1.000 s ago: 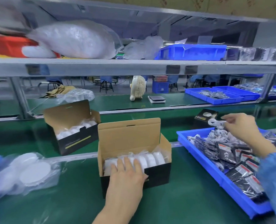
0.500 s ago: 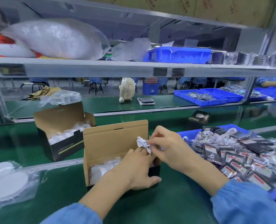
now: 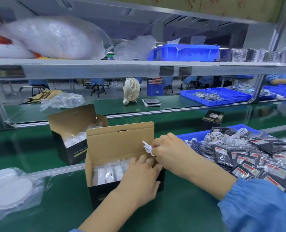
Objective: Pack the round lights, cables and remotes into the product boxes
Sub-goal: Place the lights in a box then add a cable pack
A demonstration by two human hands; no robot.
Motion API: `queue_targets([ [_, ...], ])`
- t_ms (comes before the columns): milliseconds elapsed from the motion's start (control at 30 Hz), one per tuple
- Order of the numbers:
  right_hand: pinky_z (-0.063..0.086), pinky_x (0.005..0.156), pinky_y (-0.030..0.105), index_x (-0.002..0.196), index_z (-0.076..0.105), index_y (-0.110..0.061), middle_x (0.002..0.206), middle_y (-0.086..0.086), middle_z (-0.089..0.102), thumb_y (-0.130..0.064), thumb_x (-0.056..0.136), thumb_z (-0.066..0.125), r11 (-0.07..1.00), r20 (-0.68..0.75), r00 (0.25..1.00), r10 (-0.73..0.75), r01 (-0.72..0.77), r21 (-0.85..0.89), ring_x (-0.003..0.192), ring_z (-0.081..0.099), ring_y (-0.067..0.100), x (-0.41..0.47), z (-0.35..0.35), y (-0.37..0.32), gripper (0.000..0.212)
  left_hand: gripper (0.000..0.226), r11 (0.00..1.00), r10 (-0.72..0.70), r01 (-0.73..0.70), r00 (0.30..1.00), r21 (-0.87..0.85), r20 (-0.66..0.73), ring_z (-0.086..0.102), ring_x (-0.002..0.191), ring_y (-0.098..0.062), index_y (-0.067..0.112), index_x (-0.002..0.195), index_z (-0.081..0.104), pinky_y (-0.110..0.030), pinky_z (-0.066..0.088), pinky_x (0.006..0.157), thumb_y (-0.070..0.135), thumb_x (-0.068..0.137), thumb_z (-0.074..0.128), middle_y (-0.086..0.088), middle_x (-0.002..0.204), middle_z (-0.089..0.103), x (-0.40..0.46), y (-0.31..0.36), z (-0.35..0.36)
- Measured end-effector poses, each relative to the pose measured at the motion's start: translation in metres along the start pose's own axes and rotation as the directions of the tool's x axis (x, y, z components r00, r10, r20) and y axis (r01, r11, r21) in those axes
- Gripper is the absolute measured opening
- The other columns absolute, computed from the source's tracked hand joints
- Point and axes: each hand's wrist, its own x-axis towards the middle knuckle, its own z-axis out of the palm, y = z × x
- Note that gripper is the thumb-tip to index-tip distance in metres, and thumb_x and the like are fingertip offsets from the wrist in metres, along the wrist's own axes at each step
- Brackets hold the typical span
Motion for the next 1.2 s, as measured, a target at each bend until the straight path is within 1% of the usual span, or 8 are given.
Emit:
queue_targets([
  [167,0.037,0.084,0.033,0.101,0.066,-0.026,0.116,-0.01,0.059,-0.02,0.092,0.043,0.99,-0.011,0.998,0.064,-0.062,0.124,0.096,0.055,0.02,0.0,0.003,0.006,0.026,0.018,0.983,-0.134,0.086,0.942,-0.165,-0.308,0.062,0.094,-0.026,0.019,0.1,0.064,-0.035,0.051,0.074,0.026,0.086,0.054,0.0,0.104,0.064,-0.042,-0.015,-0.017],
  [300,0.038,0.087,0.031,0.104,0.069,-0.027,0.119,-0.015,0.059,-0.02,0.092,0.046,0.974,-0.024,0.994,0.105,-0.098,0.207,0.096,0.056,0.017,0.006,0.001,0.004,0.027,0.015,0.889,-0.457,0.452,0.885,0.068,0.087,0.051,0.082,-0.026,0.016,0.096,0.047,-0.031,0.039,0.066,0.006,0.086,0.049,-0.002,0.084,0.044,-0.048,-0.056,-0.048],
  [433,0.037,0.087,0.028,0.108,0.068,-0.028,0.121,-0.016,0.058,-0.02,0.093,0.046,0.965,0.001,0.992,0.129,-0.126,0.231,0.095,0.055,0.015,0.008,0.0,0.001,0.028,0.008,0.899,-0.412,0.438,0.846,0.0,0.339,0.05,0.083,-0.029,0.016,0.096,0.05,-0.033,0.044,0.069,0.015,0.089,0.045,-0.005,0.088,0.044,-0.027,-0.063,-0.049],
  [667,0.038,0.085,0.029,0.107,0.067,-0.027,0.116,-0.013,0.059,-0.019,0.093,0.043,0.961,-0.022,0.99,0.14,-0.13,0.243,0.098,0.054,0.015,0.003,0.002,0.0,0.029,0.038,0.828,-0.367,0.538,0.73,-0.154,0.577,0.057,0.074,-0.025,0.011,0.119,0.056,-0.025,0.046,0.057,0.018,0.084,0.044,-0.01,0.103,0.063,-0.013,-0.089,-0.05],
  [833,0.04,0.086,0.029,0.113,0.068,-0.026,0.118,-0.011,0.061,-0.014,0.093,0.044,0.94,-0.023,0.982,0.186,-0.171,0.296,0.105,0.054,0.017,0.002,0.003,-0.002,0.034,0.028,0.757,-0.408,0.594,0.755,-0.272,0.513,0.047,0.063,-0.018,0.019,0.106,0.049,-0.022,0.038,0.048,0.011,0.08,0.041,-0.006,0.091,0.053,-0.02,-0.09,-0.046],
  [967,0.04,0.087,0.03,0.112,0.069,-0.024,0.118,-0.01,0.061,-0.015,0.093,0.045,0.929,-0.036,0.979,0.2,-0.178,0.325,0.107,0.054,0.018,0.001,0.004,-0.002,0.032,0.032,0.756,-0.495,0.602,0.783,-0.256,0.378,0.055,0.093,-0.023,0.017,0.115,0.052,-0.028,0.044,0.068,0.009,0.084,0.047,-0.004,0.107,0.053,-0.02,-0.083,-0.038],
  [1100,0.033,0.074,0.027,0.112,0.069,-0.025,0.118,-0.01,0.061,-0.017,0.093,0.046,0.915,-0.052,0.976,0.211,-0.179,0.361,0.107,0.054,0.017,-0.001,0.006,0.001,0.031,0.043,0.758,-0.508,0.582,0.81,-0.293,0.294,0.054,0.093,-0.022,0.018,0.121,0.051,-0.026,0.041,0.061,0.0,0.082,0.047,-0.002,0.109,0.053,-0.025,-0.084,-0.037],
  [1200,0.035,0.074,0.028,0.111,0.069,-0.026,0.117,-0.01,0.062,-0.019,0.092,0.047,0.914,-0.065,0.975,0.215,-0.177,0.366,0.106,0.054,0.017,-0.002,0.009,0.001,0.03,0.062,0.849,-0.394,0.45,0.888,-0.276,0.236,0.052,0.108,-0.025,0.022,0.136,0.041,-0.033,0.049,0.085,-0.004,0.079,0.046,-0.005,0.127,0.046,-0.029,-0.094,-0.048],
])
